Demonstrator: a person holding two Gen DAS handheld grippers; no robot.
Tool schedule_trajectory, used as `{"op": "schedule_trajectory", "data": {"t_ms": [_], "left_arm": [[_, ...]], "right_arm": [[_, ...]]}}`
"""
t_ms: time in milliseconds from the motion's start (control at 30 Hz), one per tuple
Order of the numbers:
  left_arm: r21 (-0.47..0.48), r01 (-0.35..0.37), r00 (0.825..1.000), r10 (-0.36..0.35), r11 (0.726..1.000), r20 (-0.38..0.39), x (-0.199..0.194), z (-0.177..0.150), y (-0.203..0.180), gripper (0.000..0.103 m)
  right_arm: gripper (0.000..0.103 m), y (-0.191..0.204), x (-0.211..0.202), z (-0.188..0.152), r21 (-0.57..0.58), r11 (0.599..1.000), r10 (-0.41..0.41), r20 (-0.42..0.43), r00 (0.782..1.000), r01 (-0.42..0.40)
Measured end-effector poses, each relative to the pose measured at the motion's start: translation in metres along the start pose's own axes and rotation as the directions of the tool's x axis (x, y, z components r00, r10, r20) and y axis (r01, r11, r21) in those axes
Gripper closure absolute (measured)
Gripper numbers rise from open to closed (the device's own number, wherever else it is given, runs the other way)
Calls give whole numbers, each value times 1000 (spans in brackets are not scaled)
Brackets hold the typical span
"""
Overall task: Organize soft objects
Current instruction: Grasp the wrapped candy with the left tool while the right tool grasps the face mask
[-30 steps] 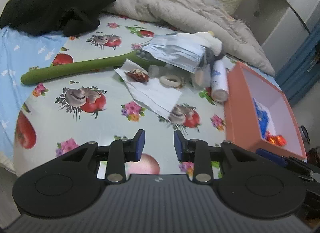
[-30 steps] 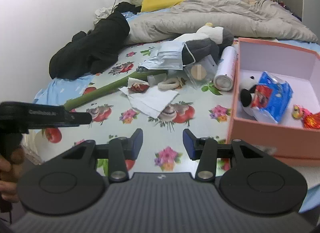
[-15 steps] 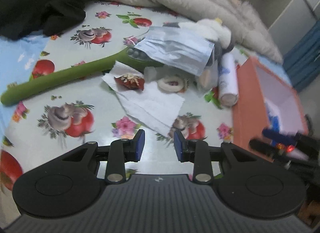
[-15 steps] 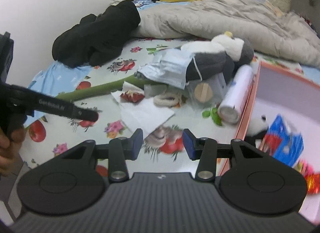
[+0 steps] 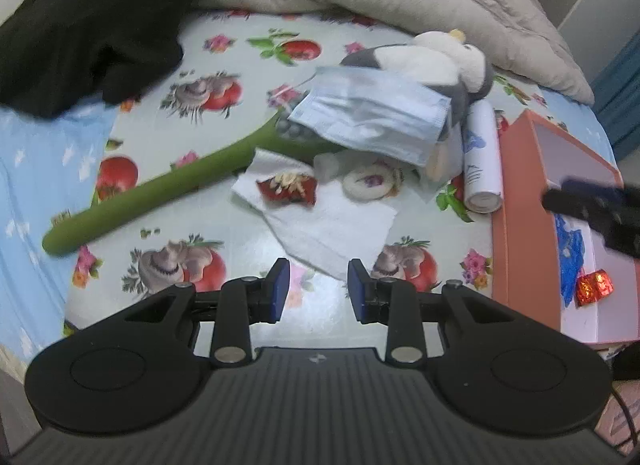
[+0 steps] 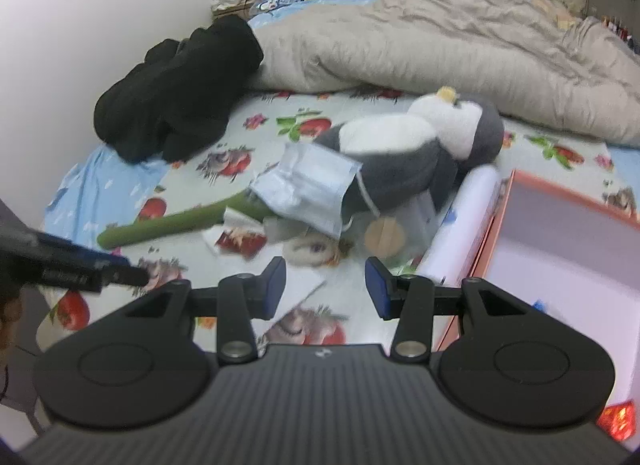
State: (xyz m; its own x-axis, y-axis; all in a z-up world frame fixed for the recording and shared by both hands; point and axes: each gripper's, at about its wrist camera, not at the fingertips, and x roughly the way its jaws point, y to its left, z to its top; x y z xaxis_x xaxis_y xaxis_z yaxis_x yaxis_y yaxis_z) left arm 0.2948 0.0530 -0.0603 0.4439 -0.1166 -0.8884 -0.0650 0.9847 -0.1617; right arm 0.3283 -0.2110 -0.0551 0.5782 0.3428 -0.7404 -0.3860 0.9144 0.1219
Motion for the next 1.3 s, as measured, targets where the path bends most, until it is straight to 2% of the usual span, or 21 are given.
{"op": "schedule_trajectory", "data": {"t_ms": [67,133,200,267,433,533,600,767,833,867,900,967,1100,1233,1300], "left_arm": [[-7,47,999,-47,999,19,-5,1,-4,66],[3,57,998,-58,998,37,-5,-1,-4,66],[-2,71,997,-71,997,40,2,-4,1,58],[-17,82,996,-81,996,44,13,-6,10,58],[-11,34,994,-33,999,107,52,-3,32,58],[-57,32,991,-24,998,130,78,2,47,58],[-86,25,990,-13,996,142,95,7,54,50],[-107,45,981,-24,993,191,130,18,59,46],[-87,43,979,-25,995,203,143,18,55,41],[-88,29,980,-11,996,201,149,18,53,34],[-90,34,980,-16,995,200,154,17,52,33],[-58,39,980,-26,998,198,167,16,48,33],[4,-2,974,1,1000,225,182,14,38,33],[69,-68,955,44,995,292,185,12,25,33],[86,-100,954,70,991,292,188,11,21,33]], "right_arm": [[56,-1,2,10,-8,1000,-11,7,1000,11],[56,-5,7,19,16,1000,-10,12,1000,10],[56,-8,15,25,40,999,9,17,1000,-9],[55,-11,25,30,62,998,23,27,999,-25],[45,-17,58,34,100,993,55,35,998,-58],[44,-24,79,35,128,988,83,30,996,-86],[40,-29,92,36,134,987,82,32,996,-86],[40,-46,121,38,180,980,82,44,996,-88],[40,-48,130,38,172,980,90,49,995,-97],[40,-50,134,38,175,979,102,51,994,-109],[40,-51,139,38,183,975,120,47,992,-127],[40,-52,148,36,193,969,150,41,988,-156],[40,-50,163,35,177,973,143,31,989,-146],[44,-50,167,33,192,971,137,47,989,-143],[47,-48,166,32,178,976,122,53,991,-129]]}}
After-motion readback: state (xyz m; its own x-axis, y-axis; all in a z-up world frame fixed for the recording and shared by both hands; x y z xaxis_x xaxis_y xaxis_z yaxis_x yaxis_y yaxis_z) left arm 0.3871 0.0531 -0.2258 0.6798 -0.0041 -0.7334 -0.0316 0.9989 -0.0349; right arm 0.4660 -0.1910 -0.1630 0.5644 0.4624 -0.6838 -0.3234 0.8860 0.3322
